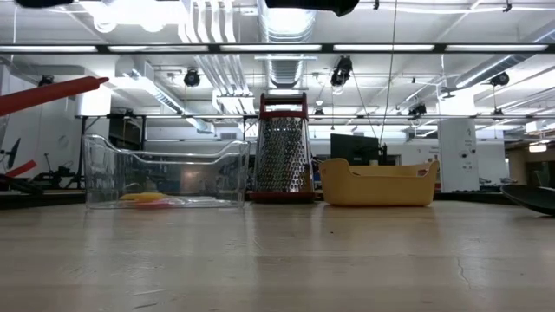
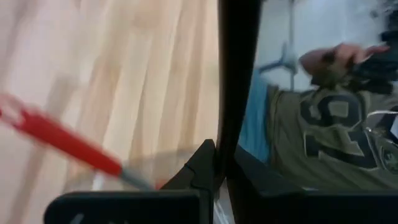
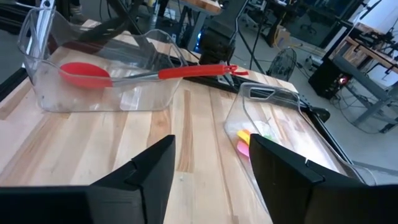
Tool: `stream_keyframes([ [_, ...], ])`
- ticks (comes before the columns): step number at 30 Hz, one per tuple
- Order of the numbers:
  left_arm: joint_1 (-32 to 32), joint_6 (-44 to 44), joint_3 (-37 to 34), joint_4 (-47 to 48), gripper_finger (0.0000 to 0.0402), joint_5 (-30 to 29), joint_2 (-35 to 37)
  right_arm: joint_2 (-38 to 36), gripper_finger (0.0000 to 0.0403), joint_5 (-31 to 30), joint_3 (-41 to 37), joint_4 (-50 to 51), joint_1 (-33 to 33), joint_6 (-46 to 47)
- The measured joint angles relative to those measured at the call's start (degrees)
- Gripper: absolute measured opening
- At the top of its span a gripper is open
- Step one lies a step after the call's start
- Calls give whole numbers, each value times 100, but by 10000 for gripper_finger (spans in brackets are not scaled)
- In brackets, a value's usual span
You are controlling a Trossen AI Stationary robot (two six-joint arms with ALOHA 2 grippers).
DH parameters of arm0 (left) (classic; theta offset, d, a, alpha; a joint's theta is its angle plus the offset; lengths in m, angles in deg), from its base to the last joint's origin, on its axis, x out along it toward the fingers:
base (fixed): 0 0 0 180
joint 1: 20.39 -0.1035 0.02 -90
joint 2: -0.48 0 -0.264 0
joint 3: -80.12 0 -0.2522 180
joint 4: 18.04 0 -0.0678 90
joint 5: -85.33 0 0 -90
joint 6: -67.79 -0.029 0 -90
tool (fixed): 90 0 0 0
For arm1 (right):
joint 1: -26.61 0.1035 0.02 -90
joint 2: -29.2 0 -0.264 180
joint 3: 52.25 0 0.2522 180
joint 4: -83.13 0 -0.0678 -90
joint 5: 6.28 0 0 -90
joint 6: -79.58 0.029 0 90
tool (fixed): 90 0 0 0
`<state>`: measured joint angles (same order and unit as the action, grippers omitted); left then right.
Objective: Pick & Place Kitchen Items
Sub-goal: Put the black slotted serving spoon into the bottom transparent bin
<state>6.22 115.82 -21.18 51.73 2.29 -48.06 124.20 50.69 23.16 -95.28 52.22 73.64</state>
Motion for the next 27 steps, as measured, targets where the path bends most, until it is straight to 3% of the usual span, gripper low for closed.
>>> stream_keyframes([
  [8,222,1035,-779,-175,29,638,-234,0,189,-2,-6,-2,0,-1],
  [27,258,1112,-1724,-653,37,711,-294,0,173,-2,-6,45,0,22],
])
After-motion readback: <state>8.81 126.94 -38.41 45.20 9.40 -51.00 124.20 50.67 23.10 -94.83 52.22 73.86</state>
